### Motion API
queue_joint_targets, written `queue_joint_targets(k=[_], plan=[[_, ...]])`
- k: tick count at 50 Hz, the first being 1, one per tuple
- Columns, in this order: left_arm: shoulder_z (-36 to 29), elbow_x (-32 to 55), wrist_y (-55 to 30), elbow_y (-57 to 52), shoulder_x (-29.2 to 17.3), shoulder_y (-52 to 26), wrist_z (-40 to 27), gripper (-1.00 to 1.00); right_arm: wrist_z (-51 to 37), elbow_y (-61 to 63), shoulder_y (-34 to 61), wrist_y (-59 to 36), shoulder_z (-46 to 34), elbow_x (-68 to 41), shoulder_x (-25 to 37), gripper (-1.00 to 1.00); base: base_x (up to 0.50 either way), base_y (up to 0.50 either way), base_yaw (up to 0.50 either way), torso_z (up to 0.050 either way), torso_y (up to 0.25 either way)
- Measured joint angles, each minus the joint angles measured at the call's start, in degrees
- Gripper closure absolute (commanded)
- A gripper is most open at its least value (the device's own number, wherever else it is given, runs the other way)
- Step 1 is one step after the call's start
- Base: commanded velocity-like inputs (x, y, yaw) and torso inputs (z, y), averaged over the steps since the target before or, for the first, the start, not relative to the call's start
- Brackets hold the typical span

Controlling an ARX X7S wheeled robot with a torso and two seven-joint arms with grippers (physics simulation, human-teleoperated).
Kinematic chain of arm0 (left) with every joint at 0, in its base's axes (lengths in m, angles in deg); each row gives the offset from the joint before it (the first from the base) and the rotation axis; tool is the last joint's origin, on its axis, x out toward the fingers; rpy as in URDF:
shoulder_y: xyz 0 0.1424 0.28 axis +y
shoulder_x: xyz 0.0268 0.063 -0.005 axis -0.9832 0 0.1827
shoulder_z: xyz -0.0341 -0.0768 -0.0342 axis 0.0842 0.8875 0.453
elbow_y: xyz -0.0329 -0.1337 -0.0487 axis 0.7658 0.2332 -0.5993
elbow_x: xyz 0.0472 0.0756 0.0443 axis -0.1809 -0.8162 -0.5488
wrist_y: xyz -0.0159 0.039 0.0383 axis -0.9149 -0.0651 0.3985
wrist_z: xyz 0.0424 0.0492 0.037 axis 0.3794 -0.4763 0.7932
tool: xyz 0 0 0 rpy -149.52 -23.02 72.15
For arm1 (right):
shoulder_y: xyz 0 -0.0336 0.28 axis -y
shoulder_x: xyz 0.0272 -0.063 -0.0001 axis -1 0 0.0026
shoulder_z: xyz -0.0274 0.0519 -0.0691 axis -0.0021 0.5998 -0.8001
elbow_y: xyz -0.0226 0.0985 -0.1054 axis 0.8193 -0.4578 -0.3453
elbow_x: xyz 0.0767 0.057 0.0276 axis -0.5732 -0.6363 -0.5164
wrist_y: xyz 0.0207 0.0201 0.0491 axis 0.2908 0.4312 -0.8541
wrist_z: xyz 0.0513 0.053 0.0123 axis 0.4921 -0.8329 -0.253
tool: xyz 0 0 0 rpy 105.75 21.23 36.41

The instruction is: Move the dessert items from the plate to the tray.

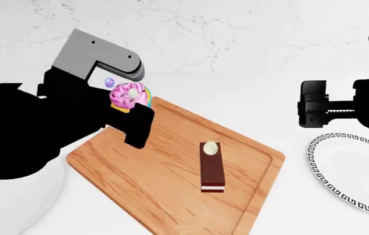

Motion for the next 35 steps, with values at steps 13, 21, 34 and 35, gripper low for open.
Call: queue_joint_targets(k=[13,21,34,35], plan=[[-3.21,-0.3,-0.88,0.31,1.76,1.59,0.81,1.0,0.35,0.3,-0.76,0.26,0.23,0.31,0.75,-1.0,0.0,0.0,0.0,0.0,0.001],[-4.85,0.19,-1.15,0.23,2.01,3.08,1.04,1.0,0.83,0.48,-1.56,0.67,0.29,0.78,1.17,-1.0,0.0,0.0,0.0,0.0,0.0],[-6.5,-0.93,-0.94,-0.16,2.22,5.84,1.94,-1.0,1.62,0.76,-3.05,1.56,0.3,1.51,1.48,-1.0,0.0,0.0,0.0,0.0,0.001],[-6.55,-1.09,-0.89,-0.16,2.23,5.96,1.99,-1.0,1.66,0.78,-3.13,1.61,0.31,1.55,1.49,-1.0,0.0,0.0,0.0,0.0,0.0]])
